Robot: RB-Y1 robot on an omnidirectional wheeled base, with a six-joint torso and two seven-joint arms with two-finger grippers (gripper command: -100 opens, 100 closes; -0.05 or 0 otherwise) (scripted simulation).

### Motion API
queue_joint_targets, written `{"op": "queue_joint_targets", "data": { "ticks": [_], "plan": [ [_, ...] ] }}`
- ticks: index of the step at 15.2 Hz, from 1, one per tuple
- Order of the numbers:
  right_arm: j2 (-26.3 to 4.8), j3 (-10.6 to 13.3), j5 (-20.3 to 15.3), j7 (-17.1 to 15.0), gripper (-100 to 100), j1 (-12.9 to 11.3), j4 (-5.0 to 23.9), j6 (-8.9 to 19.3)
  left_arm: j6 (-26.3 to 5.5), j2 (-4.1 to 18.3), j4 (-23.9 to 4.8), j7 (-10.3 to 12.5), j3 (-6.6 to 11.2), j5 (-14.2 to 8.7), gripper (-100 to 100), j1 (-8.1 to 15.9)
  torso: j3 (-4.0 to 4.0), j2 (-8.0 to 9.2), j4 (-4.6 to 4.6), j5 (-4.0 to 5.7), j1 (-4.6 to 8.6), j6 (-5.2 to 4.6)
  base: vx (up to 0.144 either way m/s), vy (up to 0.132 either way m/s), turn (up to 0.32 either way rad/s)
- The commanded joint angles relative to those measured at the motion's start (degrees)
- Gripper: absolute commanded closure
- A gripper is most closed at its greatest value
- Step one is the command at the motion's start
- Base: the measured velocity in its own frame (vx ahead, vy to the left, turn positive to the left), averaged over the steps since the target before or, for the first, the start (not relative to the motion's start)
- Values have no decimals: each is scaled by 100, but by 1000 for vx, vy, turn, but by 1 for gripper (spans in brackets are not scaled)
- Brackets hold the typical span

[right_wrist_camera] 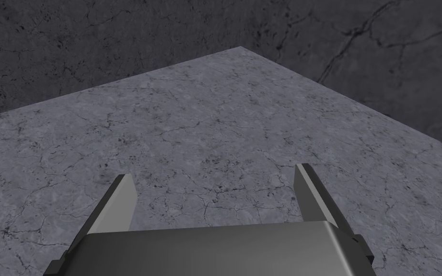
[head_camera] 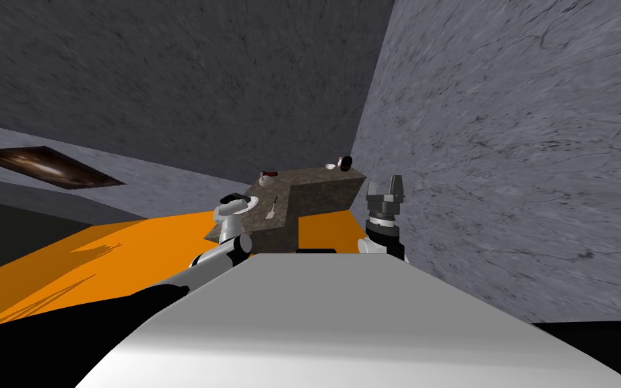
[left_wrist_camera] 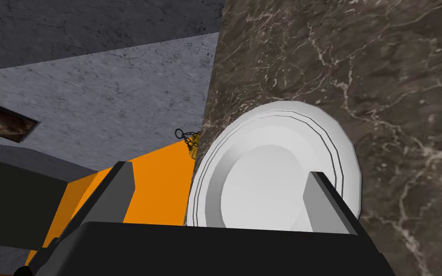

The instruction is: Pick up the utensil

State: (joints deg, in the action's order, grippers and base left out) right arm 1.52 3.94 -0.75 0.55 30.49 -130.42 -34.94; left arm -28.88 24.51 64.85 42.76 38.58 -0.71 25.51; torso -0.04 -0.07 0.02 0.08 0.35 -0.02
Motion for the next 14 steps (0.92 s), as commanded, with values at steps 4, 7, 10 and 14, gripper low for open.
{"op": "queue_joint_targets", "data": {
  "ticks": [4, 7, 10, 14],
  "plan": [
    [0, 0, 0, 0, 0, 0, 0, 0, -395, -13, -576, 268, 227, -2, -100, 344, 0, 1, 0, -2, -7, 1, 12, -62, -8],
    [0, 0, 0, 0, 0, 0, 0, 0, -772, -41, -990, 520, 453, -5, -100, 677, 1, 3, 0, -1, -6, 1, 7, -66, -12],
    [0, 0, 0, 0, 0, 0, 0, 0, -1000, -57, -1244, 634, 556, -6, -100, 828, 0, 1, 0, -1, -2, 1, 12, -69, -10],
    [0, 0, 0, 0, 0, 0, 0, 0, -1335, -91, -1617, 835, 736, -8, -100, 1091, 1, 2, 0, -2, -7, 0, 10, -57, -9]
  ]
}}
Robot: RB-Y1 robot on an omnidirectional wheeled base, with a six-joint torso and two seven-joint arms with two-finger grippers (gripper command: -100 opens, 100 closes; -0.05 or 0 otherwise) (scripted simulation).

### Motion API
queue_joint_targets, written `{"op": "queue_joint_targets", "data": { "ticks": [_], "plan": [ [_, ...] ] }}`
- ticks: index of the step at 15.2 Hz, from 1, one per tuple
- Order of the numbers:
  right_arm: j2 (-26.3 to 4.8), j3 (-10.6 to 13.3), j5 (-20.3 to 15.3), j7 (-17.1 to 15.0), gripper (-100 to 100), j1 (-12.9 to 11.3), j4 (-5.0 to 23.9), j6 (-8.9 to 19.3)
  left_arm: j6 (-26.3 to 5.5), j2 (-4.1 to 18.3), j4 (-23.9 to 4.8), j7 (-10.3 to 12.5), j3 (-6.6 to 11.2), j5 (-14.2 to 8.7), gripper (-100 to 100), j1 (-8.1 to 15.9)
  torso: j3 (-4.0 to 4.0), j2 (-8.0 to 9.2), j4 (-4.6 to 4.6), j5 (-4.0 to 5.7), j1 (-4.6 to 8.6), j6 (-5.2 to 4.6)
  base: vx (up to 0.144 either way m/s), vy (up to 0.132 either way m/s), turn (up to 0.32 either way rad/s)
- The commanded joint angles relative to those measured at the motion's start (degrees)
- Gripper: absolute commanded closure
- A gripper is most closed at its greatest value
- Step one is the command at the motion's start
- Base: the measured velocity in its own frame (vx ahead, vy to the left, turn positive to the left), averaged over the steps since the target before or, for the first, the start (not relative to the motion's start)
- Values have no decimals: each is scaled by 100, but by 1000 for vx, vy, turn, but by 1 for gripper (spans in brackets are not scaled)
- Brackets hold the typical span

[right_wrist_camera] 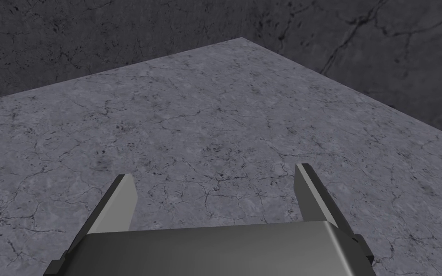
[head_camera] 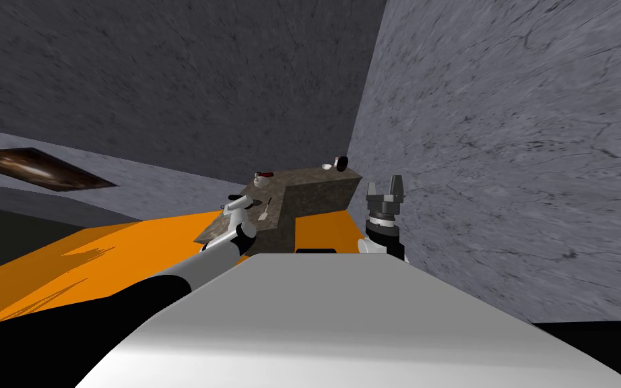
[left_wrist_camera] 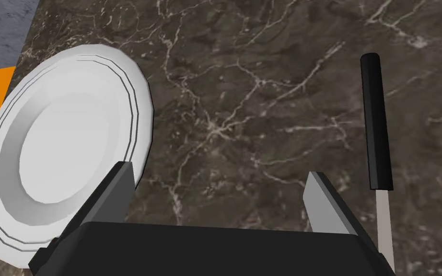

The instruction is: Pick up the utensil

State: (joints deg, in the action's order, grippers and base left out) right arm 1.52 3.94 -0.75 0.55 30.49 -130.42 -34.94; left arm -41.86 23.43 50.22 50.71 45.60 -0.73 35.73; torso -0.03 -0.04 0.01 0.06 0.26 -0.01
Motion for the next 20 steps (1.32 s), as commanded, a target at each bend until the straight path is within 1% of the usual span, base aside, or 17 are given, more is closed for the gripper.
{"op": "queue_joint_targets", "data": {
  "ticks": [1, 2, 4, 5, 7, 9, 10, 11, 12, 15, 16, 17, 20],
  "plan": [
    [0, 0, 0, 0, 0, 0, 0, 0, -181, 0, -286, 127, 111, -7, -100, 179, 0, 0, 0, 0, 0, 0, 10, -49, -10],
    [0, 0, 0, 0, 0, 0, 0, 0, -181, 0, -314, 127, 111, -7, -100, 179, 0, 0, 0, 0, -2, 0, 8, -45, -8],
    [0, 0, 0, 0, 0, 0, 0, 0, -415, -32, -578, 265, 236, -8, -100, 355, 0, 0, 0, -1, -4, 0, 10, -50, -10],
    [0, 0, 0, 0, 0, 0, 0, 0, -415, -32, -578, 265, 236, -8, -100, 355, 0, 0, 0, -1, -1, 0, 10, -52, -7],
    [0, 0, 0, 0, 0, 0, 0, 0, -571, -60, -757, 355, 318, -7, -100, 462, 0, 1, 0, -1, -4, 1, 7, -41, -6],
    [0, 0, 0, 0, 0, 0, 0, 0, -571, -60, -757, 355, 318, -7, -100, 462, 1, 2, -1, -2, -8, 1, 5, -27, -3],
    [0, 0, 0, 0, 0, 0, 0, 0, -617, -71, -812, 380, 341, -6, -100, 489, 2, 3, -1, -2, -13, 2, 1, -14, -1],
    [0, 0, 0, 0, 0, 0, 0, 0, -619, -82, -705, 355, 324, -12, -100, 444, 3, 4, -1, -3, -17, 2, 1, -9, -2],
    [0, 0, 0, 0, 0, 0, 0, 0, -440, -138, -829, 484, 324, 72, -100, 421, 3, 5, -1, -4, -20, 3, 12, 36, -87],
    [-2, -1, 0, 0, 0, 0, 0, 0, -260, -198, -929, 608, 321, 156, -100, 390, -1, -1, 0, -12, -58, 2, 23, 93, -99],
    [-2, -1, 0, 0, 0, 0, 0, 0, -368, -184, -860, 545, 321, 120, -100, 399, -2, -4, 1, -14, -65, 3, 16, 59, -32],
    [-1, -1, 0, 0, 0, 0, 0, 0, -337, -189, -873, 564, 320, 128, 100, 397, -2, -3, 1, -13, -58, 4, 6, 22, -4],
    [0, 0, 0, 0, 0, 0, 0, 0, -338, -197, -870, 566, 317, 123, 100, 411, -5, -1, 8, -13, -45, 14, 2, 4, -11]
  ]
}}
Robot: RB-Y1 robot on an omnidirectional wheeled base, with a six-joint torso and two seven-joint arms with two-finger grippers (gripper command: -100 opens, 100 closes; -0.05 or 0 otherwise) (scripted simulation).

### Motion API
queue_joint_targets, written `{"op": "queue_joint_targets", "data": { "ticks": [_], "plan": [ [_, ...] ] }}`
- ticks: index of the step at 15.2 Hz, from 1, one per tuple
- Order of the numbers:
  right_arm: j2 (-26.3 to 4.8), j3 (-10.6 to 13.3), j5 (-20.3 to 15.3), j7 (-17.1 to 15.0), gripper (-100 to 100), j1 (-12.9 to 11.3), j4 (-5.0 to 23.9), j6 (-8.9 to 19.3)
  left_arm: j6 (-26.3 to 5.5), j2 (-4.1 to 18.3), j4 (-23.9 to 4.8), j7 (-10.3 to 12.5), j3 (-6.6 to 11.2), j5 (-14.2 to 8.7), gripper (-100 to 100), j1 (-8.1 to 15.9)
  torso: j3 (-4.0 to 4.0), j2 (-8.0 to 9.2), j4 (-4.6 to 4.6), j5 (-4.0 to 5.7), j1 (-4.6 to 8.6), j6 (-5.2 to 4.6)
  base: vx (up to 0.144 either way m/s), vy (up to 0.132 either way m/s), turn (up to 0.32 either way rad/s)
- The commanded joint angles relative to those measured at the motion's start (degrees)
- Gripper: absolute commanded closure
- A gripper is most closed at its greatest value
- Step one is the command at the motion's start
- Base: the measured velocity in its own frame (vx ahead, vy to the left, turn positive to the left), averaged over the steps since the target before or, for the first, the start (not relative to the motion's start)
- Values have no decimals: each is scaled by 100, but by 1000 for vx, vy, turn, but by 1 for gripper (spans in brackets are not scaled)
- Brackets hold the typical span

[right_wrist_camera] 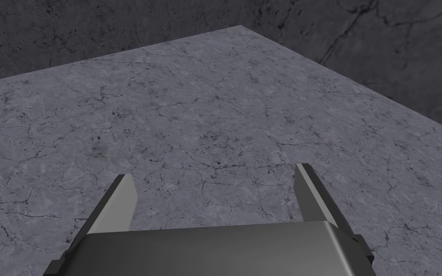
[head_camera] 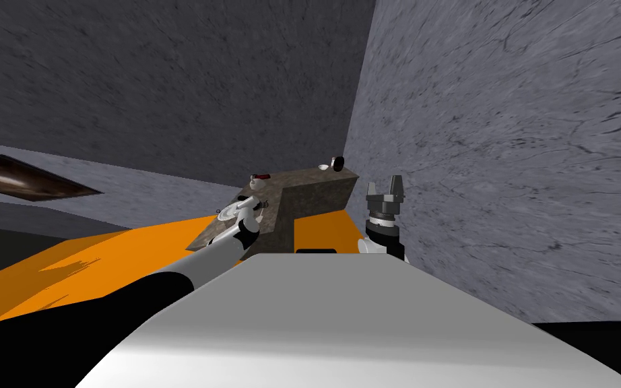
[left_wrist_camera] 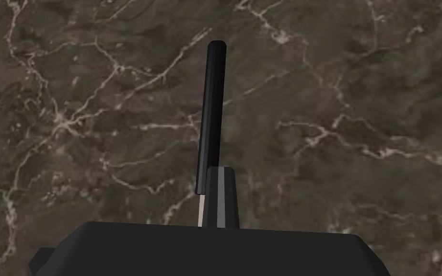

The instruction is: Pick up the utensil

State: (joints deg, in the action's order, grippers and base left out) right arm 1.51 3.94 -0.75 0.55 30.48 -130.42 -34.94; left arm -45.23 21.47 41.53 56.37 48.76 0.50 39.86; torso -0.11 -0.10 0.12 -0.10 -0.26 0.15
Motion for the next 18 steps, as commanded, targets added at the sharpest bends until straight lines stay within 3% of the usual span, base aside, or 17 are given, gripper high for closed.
{"op": "queue_joint_targets", "data": {
  "ticks": [1, 4, 5, 6, 9, 18],
  "plan": [
    [0, 0, 0, 0, 0, 0, 0, 0, 0, 0, 0, 0, 0, 0, 100, 0, 0, 0, 0, 0, 0, 0, 0, 0, 0],
    [1, 0, 0, 0, 0, 1, 0, 0, -282, 118, 140, -206, 11, -135, 100, 40, 2, 5, 0, 3, 20, 5, -28, -88, 153],
    [1, 1, 0, 0, 0, 0, 0, 0, -193, 82, 115, -140, 11, -100, 100, 17, 3, 6, -1, 6, 32, 2, -16, -74, 42],
    [1, 1, 0, 0, 0, 0, 0, 0, -182, 237, 149, 13, -9, -15, -100, 161, 2, 3, -1, 6, 28, 0, -30, -15, 39],
    [0, 0, 0, 0, 0, 0, 0, 0, -347, 372, 170, 152, 0, 110, -100, 256, 8, 13, -4, 0, -10, 1, -54, 17, 23],
    [0, 0, 0, 0, 0, 0, 0, 0, -916, 574, 166, 224, 4, 335, -100, 329, 1, 2, 0, 0, 2, 0, -25, -13, 3]
  ]
}}
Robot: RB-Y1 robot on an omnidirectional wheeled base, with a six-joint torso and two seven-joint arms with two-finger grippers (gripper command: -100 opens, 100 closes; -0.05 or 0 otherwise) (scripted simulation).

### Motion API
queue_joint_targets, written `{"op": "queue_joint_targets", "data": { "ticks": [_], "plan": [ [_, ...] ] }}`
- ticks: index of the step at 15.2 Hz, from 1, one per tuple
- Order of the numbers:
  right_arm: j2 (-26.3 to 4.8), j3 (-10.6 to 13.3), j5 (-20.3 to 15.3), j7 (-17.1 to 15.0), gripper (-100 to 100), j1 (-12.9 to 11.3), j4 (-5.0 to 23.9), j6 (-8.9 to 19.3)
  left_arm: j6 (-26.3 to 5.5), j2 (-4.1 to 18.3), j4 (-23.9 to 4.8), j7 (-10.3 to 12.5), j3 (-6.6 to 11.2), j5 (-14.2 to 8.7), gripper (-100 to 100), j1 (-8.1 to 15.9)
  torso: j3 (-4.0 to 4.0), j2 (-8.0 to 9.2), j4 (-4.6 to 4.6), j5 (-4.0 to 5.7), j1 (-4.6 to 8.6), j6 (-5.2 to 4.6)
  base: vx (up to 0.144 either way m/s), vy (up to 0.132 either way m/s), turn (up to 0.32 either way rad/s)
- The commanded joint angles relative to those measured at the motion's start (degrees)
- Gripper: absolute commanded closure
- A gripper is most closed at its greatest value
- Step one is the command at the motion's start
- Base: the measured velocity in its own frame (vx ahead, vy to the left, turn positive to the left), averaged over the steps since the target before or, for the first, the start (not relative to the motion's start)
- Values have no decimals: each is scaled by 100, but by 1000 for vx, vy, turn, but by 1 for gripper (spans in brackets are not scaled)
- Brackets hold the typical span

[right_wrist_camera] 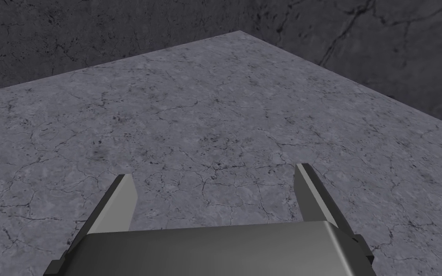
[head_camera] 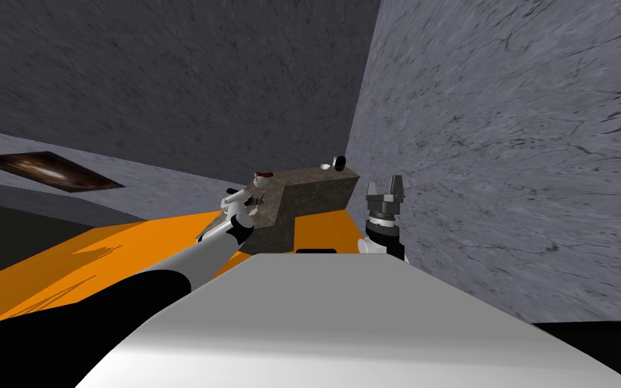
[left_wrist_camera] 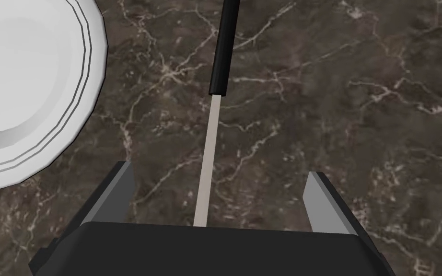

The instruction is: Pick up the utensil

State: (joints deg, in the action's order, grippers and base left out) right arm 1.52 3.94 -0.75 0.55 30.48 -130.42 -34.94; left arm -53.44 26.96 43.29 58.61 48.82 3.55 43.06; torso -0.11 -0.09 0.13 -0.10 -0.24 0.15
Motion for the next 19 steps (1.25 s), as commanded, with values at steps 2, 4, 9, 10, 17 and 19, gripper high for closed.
{"op": "queue_joint_targets", "data": {
  "ticks": [2, 4, 9, 10, 17, 19],
  "plan": [
    [0, 0, 0, 0, 0, 0, 0, 0, -280, 54, -29, -20, -7, 77, -100, 2, 0, 0, 0, 0, 0, 0, -22, -23, -8],
    [0, 0, 0, 0, 0, 0, 0, 0, -452, 65, -52, -47, -8, 109, -100, -11, 0, 0, 0, 0, 1, 0, -19, -21, -11],
    [0, 0, 0, 0, 0, 0, 0, 0, -792, 39, -95, -115, 16, 131, -100, -44, -3, -5, 1, -1, -4, -1, -10, -11, -21],
    [0, 0, 0, 0, 0, 0, 0, 0, -857, 29, -100, -131, 24, 130, -100, -49, -3, -5, 1, -2, -5, -1, -4, -4, -24],
    [-1, -1, 0, 0, 0, 0, 0, 0, -696, 4, -161, -16, 2, 194, 100, -30, 0, 0, 0, -9, -35, 1, -16, 43, -50],
    [0, 0, 0, 0, 0, 1, 0, 0, -640, 1, -202, 38, -4, 216, 100, -17, -7, -13, 2, -1, 0, 6, 21, -59, 153]
  ]
}}
